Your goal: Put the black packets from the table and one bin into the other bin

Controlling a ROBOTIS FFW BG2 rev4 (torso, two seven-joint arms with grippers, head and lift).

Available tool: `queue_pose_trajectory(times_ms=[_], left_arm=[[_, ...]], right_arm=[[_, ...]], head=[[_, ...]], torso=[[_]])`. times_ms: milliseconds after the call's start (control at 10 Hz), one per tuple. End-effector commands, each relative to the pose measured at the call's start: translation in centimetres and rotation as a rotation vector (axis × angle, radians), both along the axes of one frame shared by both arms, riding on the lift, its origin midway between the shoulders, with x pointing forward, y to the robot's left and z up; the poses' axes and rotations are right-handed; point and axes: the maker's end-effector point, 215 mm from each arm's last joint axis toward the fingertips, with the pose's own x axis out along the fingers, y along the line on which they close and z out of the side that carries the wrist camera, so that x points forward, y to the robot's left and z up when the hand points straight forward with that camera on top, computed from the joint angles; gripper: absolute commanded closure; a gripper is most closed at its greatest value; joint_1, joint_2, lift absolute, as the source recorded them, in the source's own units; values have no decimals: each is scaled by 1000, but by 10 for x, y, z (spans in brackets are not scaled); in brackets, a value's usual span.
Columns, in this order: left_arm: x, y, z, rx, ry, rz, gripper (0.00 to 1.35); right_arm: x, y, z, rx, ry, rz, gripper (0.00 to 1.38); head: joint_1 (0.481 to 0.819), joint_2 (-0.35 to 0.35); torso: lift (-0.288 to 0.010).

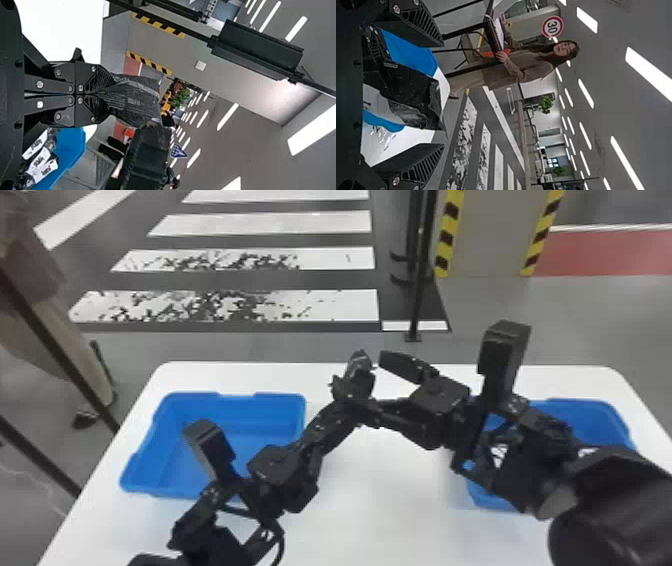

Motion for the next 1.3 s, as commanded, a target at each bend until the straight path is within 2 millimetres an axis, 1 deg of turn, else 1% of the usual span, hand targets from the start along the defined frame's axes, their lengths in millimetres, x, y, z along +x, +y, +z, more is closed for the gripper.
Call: queue_pose_trajectory(times_ms=[0,100,200,300,400,700,800,900,1000,1100,1200], left_arm=[[0,-4,7,-8,-15,-6,1205],[0,-4,10,-13,-21,-6,1205],[-2,-7,15,-20,-30,-13,1205],[-1,-8,15,-18,-27,-17,1205],[-2,-6,11,-16,-18,-15,1205],[-1,-3,13,-17,-26,-5,1205],[-2,0,17,-32,-37,4,1205],[-1,6,22,-52,-49,20,1050],[-1,8,18,-52,-38,24,573],[-1,10,19,-50,-43,28,188],[-1,14,18,-47,-42,37,79]], right_arm=[[2,13,-13,-29,17,22,128],[8,14,-19,-49,17,20,157],[18,17,-17,-53,-14,22,323],[19,22,-7,-29,-43,33,949],[17,24,-4,-12,-45,35,1282],[12,27,-3,9,-31,41,1276],[12,27,-5,8,-28,39,1276],[11,27,-5,11,-27,38,1276],[12,26,1,33,-41,31,1276],[21,8,12,50,-71,-11,1276],[40,-38,18,30,-102,-112,1276]], head=[[695,90],[695,101],[695,106],[695,107],[695,110],[695,119],[695,122],[695,123],[695,128],[695,133],[695,124]], torso=[[-110],[-110],[-110],[-110],[-110],[-110],[-110],[-110],[-110],[-110],[-110]])
